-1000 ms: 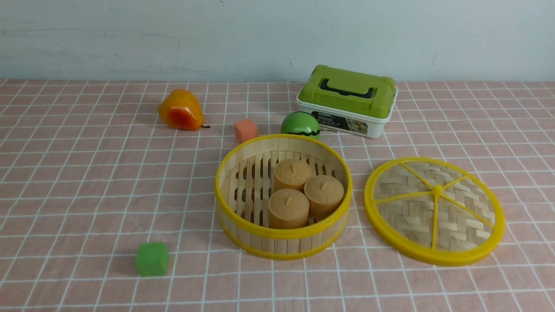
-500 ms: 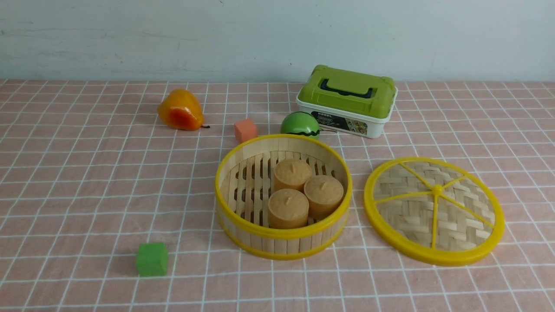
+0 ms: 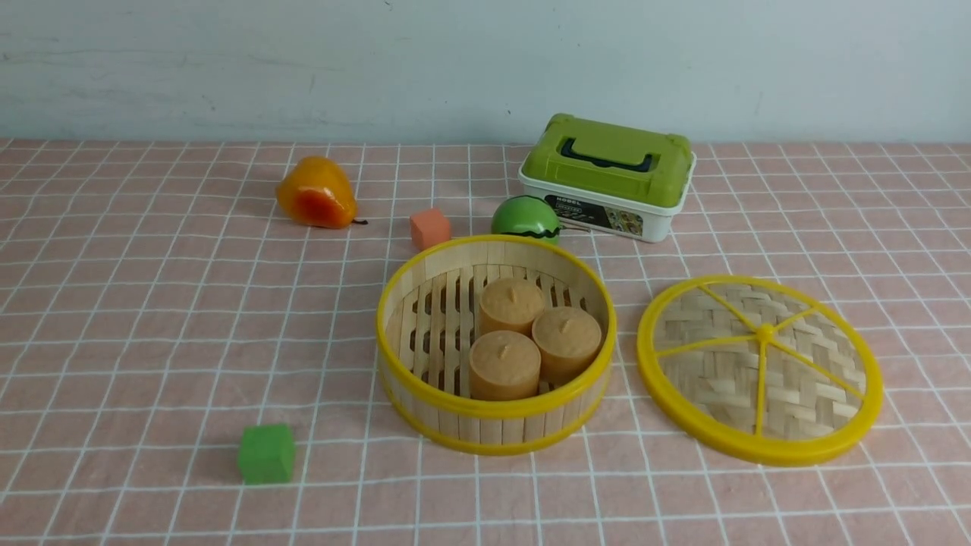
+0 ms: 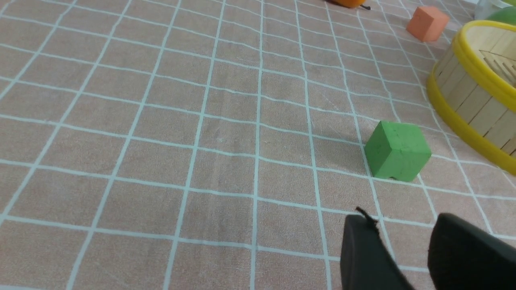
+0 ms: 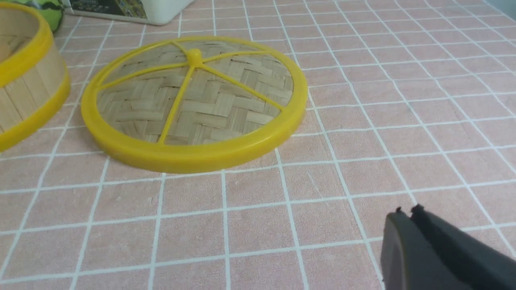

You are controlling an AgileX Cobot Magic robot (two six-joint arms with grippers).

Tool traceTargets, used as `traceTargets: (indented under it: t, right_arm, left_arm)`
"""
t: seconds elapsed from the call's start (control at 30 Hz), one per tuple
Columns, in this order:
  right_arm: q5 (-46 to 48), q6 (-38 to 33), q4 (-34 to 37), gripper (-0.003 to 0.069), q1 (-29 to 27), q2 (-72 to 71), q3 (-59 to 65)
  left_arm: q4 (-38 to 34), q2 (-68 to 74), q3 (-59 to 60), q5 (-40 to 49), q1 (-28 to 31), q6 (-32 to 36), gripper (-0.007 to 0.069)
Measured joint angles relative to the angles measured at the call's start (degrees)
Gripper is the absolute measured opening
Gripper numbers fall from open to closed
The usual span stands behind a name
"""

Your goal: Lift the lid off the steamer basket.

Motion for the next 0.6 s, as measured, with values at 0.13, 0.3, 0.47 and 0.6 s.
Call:
traceTargets:
  t: [0.13, 0.3, 0.47, 0.6]
  right_arm:
    - [0.4, 0.0, -0.2, -0.0008, 0.0, 0.0, 0.0]
    - [0.4, 0.0, -0.2, 0.0000, 0.0, 0.0, 0.0]
    - [0.4, 0.0, -0.2, 0.0008, 0.0, 0.0, -0.1]
    - [0.4, 0.0, -0.2, 0.0013, 0.0, 0.0, -0.1]
  left_arm:
    - [0.0, 0.0, 0.0, 0.0, 0.0, 0.0, 0.0239]
    - [0.0, 0.0, 0.0, 0.0, 0.0, 0.0, 0.0239]
    - [0.0, 0.0, 0.0, 0.0, 0.0, 0.0, 0.0239]
    - [0.0, 0.0, 0.0, 0.0, 0.0, 0.0, 0.0239]
